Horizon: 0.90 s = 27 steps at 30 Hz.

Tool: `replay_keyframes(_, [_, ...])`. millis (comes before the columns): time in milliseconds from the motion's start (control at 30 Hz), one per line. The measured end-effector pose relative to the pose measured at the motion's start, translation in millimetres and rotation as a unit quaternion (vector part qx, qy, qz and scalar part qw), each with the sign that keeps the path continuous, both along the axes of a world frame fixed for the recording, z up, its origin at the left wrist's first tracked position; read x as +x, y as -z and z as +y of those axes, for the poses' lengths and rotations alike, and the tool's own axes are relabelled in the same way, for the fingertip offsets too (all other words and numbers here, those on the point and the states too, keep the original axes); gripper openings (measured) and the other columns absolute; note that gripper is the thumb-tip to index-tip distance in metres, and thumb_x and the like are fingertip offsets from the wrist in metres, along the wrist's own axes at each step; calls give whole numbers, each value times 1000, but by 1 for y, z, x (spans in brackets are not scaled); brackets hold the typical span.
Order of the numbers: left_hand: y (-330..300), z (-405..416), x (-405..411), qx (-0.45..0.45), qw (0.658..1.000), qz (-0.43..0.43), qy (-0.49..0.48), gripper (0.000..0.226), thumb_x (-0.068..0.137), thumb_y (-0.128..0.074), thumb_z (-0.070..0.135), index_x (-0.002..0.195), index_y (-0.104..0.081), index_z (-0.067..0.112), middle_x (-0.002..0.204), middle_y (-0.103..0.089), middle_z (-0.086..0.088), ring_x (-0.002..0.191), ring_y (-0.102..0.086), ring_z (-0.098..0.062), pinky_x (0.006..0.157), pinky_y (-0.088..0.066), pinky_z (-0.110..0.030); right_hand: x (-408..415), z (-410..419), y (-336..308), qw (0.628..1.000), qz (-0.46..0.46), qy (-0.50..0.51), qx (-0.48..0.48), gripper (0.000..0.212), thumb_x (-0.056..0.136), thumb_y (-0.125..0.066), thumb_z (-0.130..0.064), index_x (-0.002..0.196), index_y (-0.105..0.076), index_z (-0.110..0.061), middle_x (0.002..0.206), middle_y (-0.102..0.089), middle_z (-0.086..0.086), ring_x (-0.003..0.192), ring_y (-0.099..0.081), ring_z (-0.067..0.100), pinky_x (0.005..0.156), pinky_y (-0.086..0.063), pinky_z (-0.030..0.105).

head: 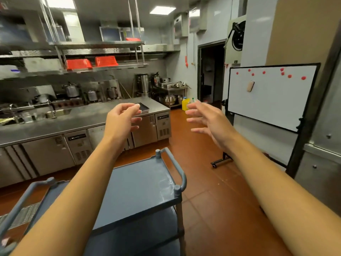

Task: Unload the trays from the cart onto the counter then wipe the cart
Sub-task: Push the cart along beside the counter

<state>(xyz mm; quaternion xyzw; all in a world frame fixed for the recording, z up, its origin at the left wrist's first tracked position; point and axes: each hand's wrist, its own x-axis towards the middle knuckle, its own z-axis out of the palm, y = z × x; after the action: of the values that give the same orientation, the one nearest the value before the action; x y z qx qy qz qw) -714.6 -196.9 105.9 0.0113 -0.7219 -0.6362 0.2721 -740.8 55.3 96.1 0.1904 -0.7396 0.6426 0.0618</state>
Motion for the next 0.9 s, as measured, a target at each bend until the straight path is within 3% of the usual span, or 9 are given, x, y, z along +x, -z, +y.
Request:
replay_keyframes(300, [78, 33, -142, 58, 996, -47, -39, 21, 101, -62, 35, 118, -67, 22, 112, -75, -2, 104, -73, -23, 88, -59, -40, -155, 39, 77, 996, -58, -22, 64, 46, 106, -39, -57, 125, -66, -26, 124, -68, -1, 113, -67, 18, 100, -56, 50])
replay_keyframes(467, [83, 41, -242, 74, 993, -55, -68, 24, 100, -63, 35, 118, -68, 19, 111, -76, -3, 103, -74, -22, 81, -59, -35, -259, 28, 87, 989, -98, -85, 76, 46, 106, -39, -56, 126, -66, -25, 125, -68, -1, 114, -68, 18, 100, -55, 52])
replay_keyframes(900, [141, 53, -432, 73, 973, -111, -188, 17, 101, -62, 29, 114, -68, 19, 108, -75, -4, 104, -72, -24, 89, -60, -41, -502, 30, 121, 967, -127, -212, 68, 44, 105, -40, -55, 126, -67, -28, 127, -70, -3, 114, -68, 16, 99, -57, 48])
